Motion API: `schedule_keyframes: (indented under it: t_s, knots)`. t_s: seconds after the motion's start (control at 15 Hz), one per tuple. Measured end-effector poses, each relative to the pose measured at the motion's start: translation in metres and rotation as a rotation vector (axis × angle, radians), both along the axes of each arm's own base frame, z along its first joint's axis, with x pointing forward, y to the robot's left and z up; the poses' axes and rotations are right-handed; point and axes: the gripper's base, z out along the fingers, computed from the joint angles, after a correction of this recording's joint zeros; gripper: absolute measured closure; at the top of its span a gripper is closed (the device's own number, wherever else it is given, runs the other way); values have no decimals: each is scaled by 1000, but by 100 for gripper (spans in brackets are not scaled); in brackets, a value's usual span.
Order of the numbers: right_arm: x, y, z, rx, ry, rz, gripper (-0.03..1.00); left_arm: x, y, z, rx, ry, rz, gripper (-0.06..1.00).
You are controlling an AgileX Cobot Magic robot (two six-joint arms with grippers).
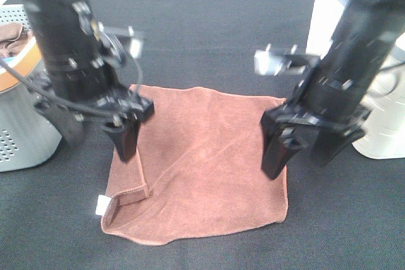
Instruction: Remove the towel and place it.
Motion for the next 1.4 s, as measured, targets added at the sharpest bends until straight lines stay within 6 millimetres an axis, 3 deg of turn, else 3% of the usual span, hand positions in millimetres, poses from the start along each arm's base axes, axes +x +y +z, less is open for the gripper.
schedule_keyframes:
  t_s: [0.2, 0.27, 0.4, 0.47, 0.53, 0.6, 0.87, 1.07, 1.13, 1.4]
  knots:
    - [-23, -9, 39, 30, -36, 23, 12, -18, 13, 52, -72, -145, -18, 17]
    - [-38, -15, 58, 54, -93, 25, 12, -32, 24, 78, -101, -220, -21, 17]
    - [-68, -29, 72, 65, -164, 31, 12, -61, 44, 100, -128, -291, -22, 17]
    - [-83, -37, 73, 59, -186, 34, 12, -75, 54, 98, -121, -293, -19, 17]
    - [-108, -50, 68, 47, -211, 32, 12, -101, 72, 88, -100, -279, 2, 17]
    - [-108, -50, 68, 47, -211, 32, 12, -101, 72, 88, -100, -279, 2, 17]
    - [-168, -83, 37, 1, -293, -11, 12, -161, 111, 46, -81, -252, 67, 17]
    - [-193, -99, 45, 63, -562, -66, 12, -195, 140, 16, -64, -344, 60, 17]
    - [-201, -103, 49, 77, -627, -69, 12, -202, 145, 11, -82, -379, 61, 17]
    - [-225, -115, 55, 137, -795, -84, 12, -224, 158, 27, -193, -587, -13, 17]
